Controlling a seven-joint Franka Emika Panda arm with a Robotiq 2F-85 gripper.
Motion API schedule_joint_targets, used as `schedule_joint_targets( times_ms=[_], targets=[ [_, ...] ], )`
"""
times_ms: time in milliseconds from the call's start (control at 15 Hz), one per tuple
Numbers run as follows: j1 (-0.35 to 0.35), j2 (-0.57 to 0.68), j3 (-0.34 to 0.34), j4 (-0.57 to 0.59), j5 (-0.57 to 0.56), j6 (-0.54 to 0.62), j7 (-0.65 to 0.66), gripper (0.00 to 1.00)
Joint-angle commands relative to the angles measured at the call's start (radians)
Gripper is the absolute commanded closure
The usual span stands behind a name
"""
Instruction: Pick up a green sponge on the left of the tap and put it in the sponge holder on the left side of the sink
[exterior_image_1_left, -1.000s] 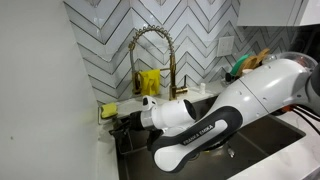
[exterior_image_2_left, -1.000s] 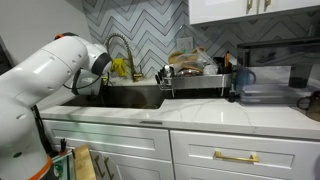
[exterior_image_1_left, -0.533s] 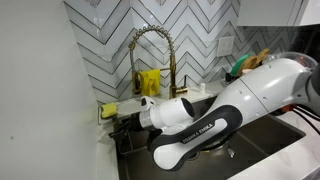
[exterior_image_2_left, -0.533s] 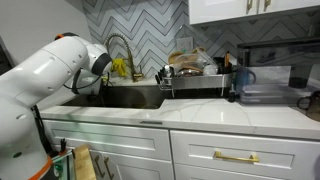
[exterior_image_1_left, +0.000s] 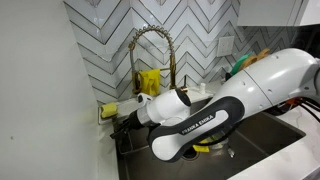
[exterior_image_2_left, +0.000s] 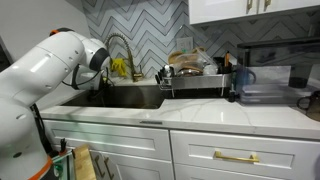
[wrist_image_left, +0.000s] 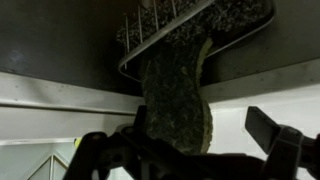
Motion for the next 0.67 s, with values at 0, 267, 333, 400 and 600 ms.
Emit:
schedule_joint_targets(
  times_ms=[0,267,333,400,600],
  targets=[
    [0.004,-0.09,-0.011,-0.044,0.069,-0.081,0.0,0.0],
    [-0.011,-0.151,0.018,-0.075,0.135,-0.146,0.0,0.0],
    [-0.016,-0.165,0.029,-0.084,0.151,-0.167,-0.002,0.0],
    [-0.023,-0.18,0.041,-0.092,0.171,-0.199,0.001,0.0],
    [-0.049,-0.218,0.09,-0.114,0.241,-0.305,-0.001,0.0]
  ],
)
